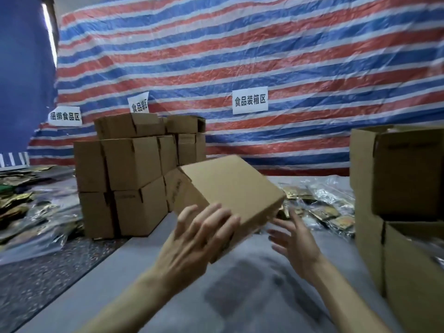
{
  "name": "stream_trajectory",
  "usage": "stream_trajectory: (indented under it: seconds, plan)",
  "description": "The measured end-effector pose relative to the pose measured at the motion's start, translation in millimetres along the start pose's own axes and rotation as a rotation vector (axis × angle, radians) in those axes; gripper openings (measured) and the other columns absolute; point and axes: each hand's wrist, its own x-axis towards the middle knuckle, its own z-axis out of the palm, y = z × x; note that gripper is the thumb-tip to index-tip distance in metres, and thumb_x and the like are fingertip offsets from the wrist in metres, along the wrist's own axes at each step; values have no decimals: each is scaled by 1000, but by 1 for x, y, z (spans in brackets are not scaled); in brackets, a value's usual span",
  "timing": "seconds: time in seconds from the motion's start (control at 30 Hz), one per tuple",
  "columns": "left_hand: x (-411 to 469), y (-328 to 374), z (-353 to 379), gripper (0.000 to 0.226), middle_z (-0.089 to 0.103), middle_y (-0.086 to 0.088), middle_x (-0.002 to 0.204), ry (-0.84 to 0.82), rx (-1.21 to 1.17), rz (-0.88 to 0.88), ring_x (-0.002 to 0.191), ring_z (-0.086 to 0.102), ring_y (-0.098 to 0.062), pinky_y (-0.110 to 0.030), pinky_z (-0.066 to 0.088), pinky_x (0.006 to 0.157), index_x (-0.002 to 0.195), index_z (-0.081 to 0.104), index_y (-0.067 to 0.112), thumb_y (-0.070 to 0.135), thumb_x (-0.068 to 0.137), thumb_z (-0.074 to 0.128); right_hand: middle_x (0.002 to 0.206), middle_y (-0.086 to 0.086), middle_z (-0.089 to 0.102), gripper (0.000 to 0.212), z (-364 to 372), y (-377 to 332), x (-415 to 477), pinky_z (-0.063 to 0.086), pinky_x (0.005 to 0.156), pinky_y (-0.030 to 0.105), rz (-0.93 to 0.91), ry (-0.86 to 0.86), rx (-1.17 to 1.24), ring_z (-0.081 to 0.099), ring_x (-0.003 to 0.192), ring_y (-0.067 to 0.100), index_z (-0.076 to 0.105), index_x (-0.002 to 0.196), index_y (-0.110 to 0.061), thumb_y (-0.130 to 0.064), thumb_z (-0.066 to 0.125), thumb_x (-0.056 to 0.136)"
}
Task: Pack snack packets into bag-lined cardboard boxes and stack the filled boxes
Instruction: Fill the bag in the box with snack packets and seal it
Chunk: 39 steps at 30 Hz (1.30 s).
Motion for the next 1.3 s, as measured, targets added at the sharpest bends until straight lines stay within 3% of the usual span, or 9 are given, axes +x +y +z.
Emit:
stream_trajectory:
  seconds: [0.2, 0.4, 0.47, 0.57, 0.67, 0.77, 0.93, 1.07, 1.3]
  plan:
    - [-57, 58, 44, 97, 17, -5, 166, -50, -202, 37, 153, 23, -24, -52, 26, 120, 159, 22, 34, 36, 82, 81, 142, 20, 58, 77, -51, 33, -10, 41, 111, 50, 88, -289, 500, 52, 135, 36, 59, 139, -8, -68, 59, 92]
    - [-62, 53, 54, 100, 13, -7, 168, -47, -374, -187, 153, 21, -22, -45, 32, 118, 158, 24, 41, 9, 75, 71, 121, 24, 69, 67, -55, 37, -1, 60, 73, 44, 26, -240, 432, 72, 94, 34, 64, 129, -3, -32, 75, 69]
    - [-67, 55, 49, 101, 16, 8, 169, -142, -533, -380, 149, 30, -11, -40, 45, 109, 159, 20, 45, -2, 79, 58, 117, 25, 70, 71, -52, 36, -3, 61, 67, 39, 30, -273, 344, 73, 90, 35, 65, 127, -1, -23, 79, 61]
    - [-67, 54, 39, 92, 35, 29, 156, -186, -1007, -814, 135, 45, 8, -34, 46, 101, 152, 14, 61, 29, 82, 63, 124, 25, 68, 87, -49, 35, -6, 61, 71, 39, 45, -368, 230, 72, 98, 36, 63, 131, -3, -19, 85, 48]
    - [-63, 43, 33, 141, 50, 0, 146, -123, -1402, -1276, 126, 57, -13, -40, 49, 103, 156, 20, 43, 70, 37, 89, 129, 24, 66, 95, -45, 34, -8, 59, 82, 42, 35, -505, 121, 67, 113, 40, 58, 137, -8, 1, 82, 46]
    - [-61, 43, 29, 147, 62, 4, 134, -247, -1412, -1330, 119, 64, -17, -30, 57, 88, 151, 34, 32, 79, 23, 88, 137, 20, 62, 106, -31, 34, -7, 54, 95, 45, 48, -534, 65, 59, 127, 37, 47, 146, -15, 25, 55, 49]
    - [-63, 42, 34, 107, 74, 5, 110, -67, -1286, -1386, 99, 72, -15, -19, 59, 68, 131, 54, 26, 43, 34, 96, 127, 22, 67, 80, -7, 48, -7, 56, 92, 46, -62, -304, 35, 65, 116, 37, 61, 129, -6, 18, 59, 53]
    - [-65, 36, 33, 116, 67, 5, 119, 100, -1184, -1460, 105, 67, -13, -27, 56, 77, 137, 47, 28, 51, 32, 91, 113, 19, 69, 33, 5, 63, -6, 60, 87, 46, -194, -18, -270, 69, 104, 38, 70, 104, -10, 15, 53, 89]
    - [-71, 31, 36, 123, 62, 1, 131, 184, -1073, -1473, 115, 63, -18, -38, 56, 91, 144, 42, 29, 56, 34, 92, 83, 3, 75, 28, 16, 73, 10, 60, 81, 38, -99, 239, -731, 72, 83, 24, 72, 78, -19, -5, 50, 87]
